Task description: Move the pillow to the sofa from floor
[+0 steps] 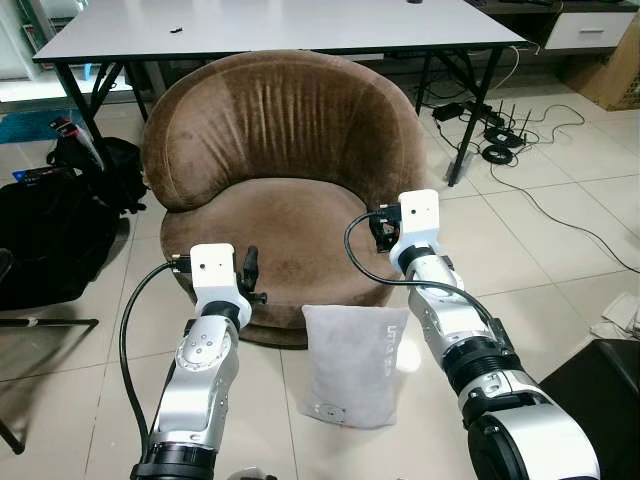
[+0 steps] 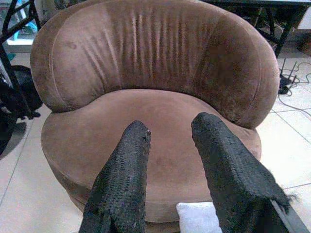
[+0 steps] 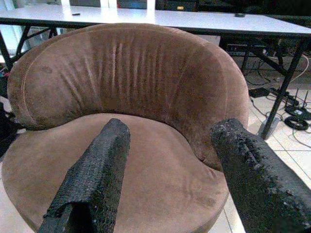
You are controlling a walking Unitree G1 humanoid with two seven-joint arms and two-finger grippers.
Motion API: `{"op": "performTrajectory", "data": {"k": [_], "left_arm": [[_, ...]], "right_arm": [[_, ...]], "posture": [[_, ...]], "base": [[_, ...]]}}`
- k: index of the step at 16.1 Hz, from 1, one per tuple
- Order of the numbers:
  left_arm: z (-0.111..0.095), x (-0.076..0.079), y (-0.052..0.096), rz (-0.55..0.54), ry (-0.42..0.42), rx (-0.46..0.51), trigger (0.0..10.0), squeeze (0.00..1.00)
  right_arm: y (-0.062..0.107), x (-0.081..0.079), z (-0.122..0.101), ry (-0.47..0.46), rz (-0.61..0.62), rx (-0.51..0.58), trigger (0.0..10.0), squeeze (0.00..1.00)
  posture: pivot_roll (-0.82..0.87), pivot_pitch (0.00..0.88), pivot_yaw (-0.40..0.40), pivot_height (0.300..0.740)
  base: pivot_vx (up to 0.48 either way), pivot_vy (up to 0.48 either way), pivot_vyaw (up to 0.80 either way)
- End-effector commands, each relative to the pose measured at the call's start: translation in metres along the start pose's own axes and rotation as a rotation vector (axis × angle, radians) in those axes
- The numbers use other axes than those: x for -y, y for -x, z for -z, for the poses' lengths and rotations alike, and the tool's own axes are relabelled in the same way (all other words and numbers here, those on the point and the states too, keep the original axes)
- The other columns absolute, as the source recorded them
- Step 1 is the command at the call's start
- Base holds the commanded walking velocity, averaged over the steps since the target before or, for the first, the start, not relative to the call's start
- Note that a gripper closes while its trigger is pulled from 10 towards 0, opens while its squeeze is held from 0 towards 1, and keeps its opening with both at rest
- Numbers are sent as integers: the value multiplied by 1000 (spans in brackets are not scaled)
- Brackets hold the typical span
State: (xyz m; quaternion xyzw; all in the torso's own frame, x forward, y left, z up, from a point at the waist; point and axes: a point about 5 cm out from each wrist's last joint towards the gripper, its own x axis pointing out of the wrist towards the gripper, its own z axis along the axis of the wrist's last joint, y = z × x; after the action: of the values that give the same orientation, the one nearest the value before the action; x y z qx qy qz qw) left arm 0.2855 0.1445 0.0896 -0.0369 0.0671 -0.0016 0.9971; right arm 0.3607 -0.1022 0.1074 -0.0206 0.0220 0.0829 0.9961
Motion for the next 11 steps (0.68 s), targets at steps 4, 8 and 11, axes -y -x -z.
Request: {"op": "performTrajectory", "data": {"k": [4, 8, 11], "left_arm": [[-2, -2, 1, -6, -17, 9, 10000, 0], [-3, -2, 2, -13, -14, 15, 10000, 0], [-2, -2, 2, -13, -17, 17, 10000, 0]], "right_arm": [[1, 3, 1, 11, 10, 2, 10000, 0], [0, 8, 0, 17, 14, 6, 10000, 0], [0, 9, 0, 23, 22, 0, 10000, 0]], "posture": [[-21, 0, 8, 740], [-16, 0, 1, 740], [-12, 0, -2, 740]], "base": [[0, 0, 0], [0, 0, 0], [0, 0, 0]]}}
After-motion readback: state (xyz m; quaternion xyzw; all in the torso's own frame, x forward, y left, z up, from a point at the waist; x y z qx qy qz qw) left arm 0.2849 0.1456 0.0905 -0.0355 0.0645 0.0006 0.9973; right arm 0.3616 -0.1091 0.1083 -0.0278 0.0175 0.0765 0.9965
